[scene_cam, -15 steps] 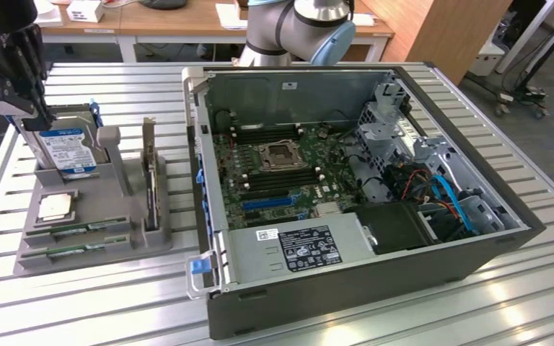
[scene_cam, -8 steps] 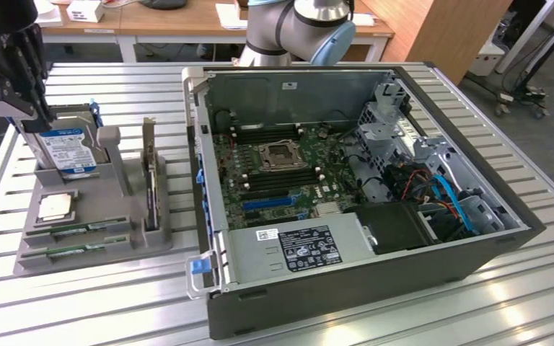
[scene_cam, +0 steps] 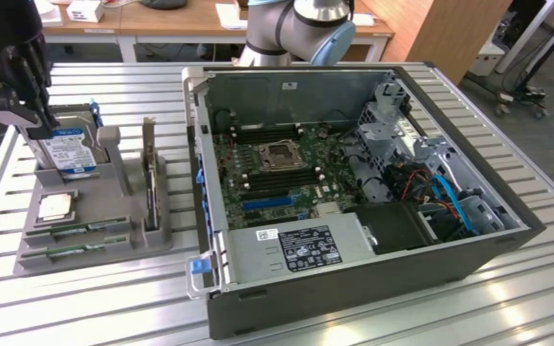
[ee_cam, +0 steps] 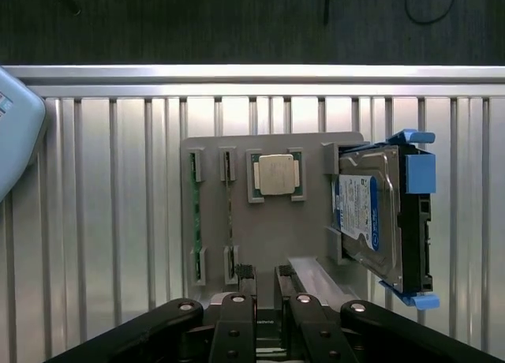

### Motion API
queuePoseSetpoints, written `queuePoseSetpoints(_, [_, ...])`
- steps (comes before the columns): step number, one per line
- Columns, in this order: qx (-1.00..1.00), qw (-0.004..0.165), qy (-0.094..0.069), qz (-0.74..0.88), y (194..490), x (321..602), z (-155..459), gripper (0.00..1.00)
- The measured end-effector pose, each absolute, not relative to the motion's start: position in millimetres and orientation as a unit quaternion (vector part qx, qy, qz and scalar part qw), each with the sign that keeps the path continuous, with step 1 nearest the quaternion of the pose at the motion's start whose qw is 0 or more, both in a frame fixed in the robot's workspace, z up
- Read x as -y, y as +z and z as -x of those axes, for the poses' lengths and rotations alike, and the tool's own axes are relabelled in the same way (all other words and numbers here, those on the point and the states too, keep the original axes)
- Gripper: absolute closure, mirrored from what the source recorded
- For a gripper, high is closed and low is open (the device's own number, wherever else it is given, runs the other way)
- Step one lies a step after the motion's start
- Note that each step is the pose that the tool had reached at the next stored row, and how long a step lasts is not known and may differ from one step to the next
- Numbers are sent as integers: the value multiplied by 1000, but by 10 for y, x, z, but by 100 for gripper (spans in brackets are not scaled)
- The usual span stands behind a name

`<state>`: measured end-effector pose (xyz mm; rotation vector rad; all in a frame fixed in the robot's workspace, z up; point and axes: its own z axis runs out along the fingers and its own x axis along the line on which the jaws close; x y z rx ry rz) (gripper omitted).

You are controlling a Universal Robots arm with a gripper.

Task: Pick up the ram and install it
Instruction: 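Pick up the ram and move it above insertion slot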

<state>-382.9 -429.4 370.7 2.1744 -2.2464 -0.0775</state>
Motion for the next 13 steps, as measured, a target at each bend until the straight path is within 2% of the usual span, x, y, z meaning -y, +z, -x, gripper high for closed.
queuePoseSetpoints(13, [718,7,-25,-695,3516,4294,3829,76])
